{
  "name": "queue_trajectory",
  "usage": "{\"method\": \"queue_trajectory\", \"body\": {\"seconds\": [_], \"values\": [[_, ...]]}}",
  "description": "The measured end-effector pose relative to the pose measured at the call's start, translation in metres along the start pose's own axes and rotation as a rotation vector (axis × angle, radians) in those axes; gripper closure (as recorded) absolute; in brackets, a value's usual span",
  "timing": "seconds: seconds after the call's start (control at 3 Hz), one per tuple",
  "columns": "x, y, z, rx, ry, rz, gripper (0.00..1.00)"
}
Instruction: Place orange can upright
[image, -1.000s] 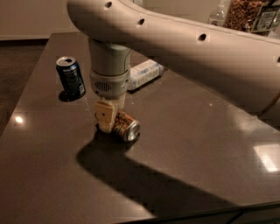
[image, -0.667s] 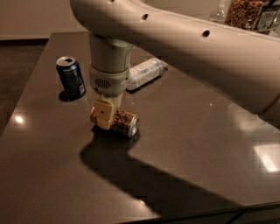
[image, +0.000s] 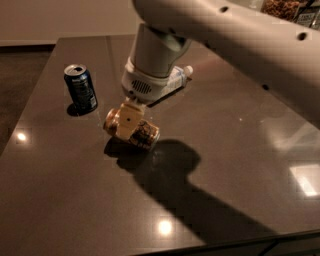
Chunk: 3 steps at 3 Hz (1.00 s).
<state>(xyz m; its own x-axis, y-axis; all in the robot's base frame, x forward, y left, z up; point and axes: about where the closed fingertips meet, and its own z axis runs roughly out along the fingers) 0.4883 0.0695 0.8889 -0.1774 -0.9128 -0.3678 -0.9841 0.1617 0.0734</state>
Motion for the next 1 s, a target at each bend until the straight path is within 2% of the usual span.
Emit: {"method": "queue_trajectory", "body": {"seconds": [0.33,0.67,1.0], "values": [[0.0,-0.001,-0.026,0.027,-0.253,-0.056,1.0],[0.001,-0.005,-0.041,0.088,-0.395,-0.072,1.0],[0.002,-0.009,-0.049,0.122,-0.561,-0.092,1.0]]}}
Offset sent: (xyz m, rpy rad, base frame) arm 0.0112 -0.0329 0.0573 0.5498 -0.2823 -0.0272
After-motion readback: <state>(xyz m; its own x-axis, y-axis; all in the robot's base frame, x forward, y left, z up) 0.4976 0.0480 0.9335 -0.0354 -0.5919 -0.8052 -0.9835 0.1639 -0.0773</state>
